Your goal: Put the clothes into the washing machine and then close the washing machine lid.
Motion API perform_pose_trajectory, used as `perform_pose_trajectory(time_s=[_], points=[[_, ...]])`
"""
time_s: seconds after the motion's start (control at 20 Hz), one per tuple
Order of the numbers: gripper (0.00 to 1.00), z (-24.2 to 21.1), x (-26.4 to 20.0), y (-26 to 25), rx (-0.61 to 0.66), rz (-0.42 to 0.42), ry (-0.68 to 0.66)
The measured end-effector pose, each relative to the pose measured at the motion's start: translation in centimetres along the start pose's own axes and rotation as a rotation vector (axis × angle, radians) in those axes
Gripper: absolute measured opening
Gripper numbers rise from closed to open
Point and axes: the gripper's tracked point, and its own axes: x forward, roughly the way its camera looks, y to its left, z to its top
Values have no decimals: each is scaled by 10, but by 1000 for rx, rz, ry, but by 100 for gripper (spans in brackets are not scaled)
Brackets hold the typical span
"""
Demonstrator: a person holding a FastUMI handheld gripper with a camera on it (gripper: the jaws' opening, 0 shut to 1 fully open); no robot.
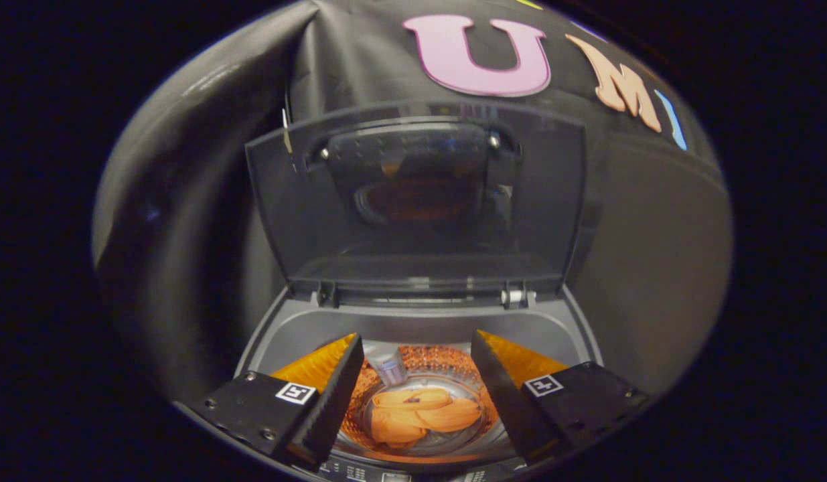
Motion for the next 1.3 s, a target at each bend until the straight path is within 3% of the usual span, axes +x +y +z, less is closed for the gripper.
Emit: perform_pose_trajectory(time_s=[0.45,0.7,0.85,0.95,1.1,1.3], points=[[97,116,-23,12,-65,-14,-267],[96,193,-36,10,-33,-16,-411],[95,230,-35,-5,10,-57,-479],[95,252,-28,-21,24,-130,-548],[95,240,2,-25,28,-179,-498],[95,240,60,-19,34,-148,-411]])
